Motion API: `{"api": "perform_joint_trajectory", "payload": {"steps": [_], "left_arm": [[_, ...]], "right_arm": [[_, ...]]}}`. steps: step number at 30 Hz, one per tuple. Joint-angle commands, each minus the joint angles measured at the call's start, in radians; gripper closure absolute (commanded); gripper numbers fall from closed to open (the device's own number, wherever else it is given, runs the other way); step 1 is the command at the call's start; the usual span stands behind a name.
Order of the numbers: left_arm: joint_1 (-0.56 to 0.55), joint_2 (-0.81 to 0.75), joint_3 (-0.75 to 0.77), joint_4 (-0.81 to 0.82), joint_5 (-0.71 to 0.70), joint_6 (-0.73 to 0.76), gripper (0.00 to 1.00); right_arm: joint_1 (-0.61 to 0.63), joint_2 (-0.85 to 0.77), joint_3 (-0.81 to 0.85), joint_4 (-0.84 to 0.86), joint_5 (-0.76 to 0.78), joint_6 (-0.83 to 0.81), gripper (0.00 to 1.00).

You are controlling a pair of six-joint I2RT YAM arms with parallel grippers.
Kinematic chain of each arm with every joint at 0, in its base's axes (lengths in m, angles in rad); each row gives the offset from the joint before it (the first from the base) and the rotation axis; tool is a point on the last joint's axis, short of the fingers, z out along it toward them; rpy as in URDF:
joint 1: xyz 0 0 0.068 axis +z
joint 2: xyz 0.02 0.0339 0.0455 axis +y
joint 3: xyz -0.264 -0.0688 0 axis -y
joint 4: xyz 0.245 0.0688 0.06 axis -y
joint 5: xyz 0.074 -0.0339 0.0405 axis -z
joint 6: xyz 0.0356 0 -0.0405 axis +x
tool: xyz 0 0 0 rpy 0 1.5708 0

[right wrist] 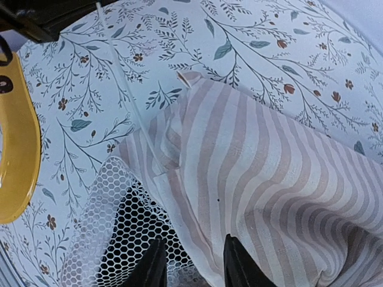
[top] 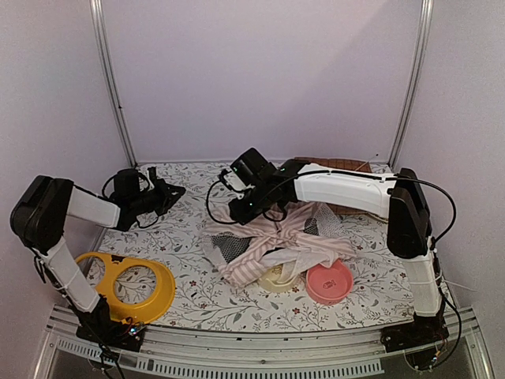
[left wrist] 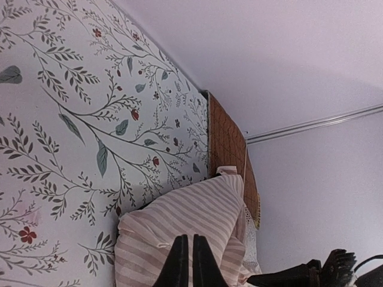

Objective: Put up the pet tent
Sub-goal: Adjust the tent pole of the tent.

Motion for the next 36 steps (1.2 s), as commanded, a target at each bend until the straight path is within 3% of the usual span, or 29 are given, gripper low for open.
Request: {"api": "perform_joint_trajectory", "payload": {"steps": [1, 7, 15, 26, 29, 33, 36], "left_arm": [[-0.046, 0.051, 0.012, 0.047, 0.082, -0.031, 1.0], [-0.068, 0.079, 0.025, 0.101, 0.117, -0.09, 1.0], [-0.102, 0.082, 0.032, 0.117, 0.125, -0.117, 1.0], [-0.119, 0.073, 0.028, 0.123, 0.126, -0.12, 1.0], [-0.118, 0.069, 0.028, 0.124, 0.128, -0.119, 1.0], [-0.118, 0.061, 0.028, 0.115, 0.128, -0.105, 1.0], [-0.119, 0.057, 0.031, 0.113, 0.135, -0.098, 1.0]], "right_arm": [[0.005, -0.041, 0.007, 0.083, -0.045, -0.08, 0.61], [0.004, 0.005, 0.035, 0.16, -0.134, -0.187, 0.56], [0.004, 0.135, 0.18, 0.203, -0.148, -0.213, 0.61], [-0.027, 0.202, 0.206, 0.218, -0.19, -0.203, 0.68], [-0.027, 0.208, 0.209, 0.221, -0.187, -0.196, 0.73], [-0.029, 0.21, 0.218, 0.216, -0.177, -0.184, 0.89], [-0.029, 0.212, 0.223, 0.203, -0.186, -0.18, 0.91]]}}
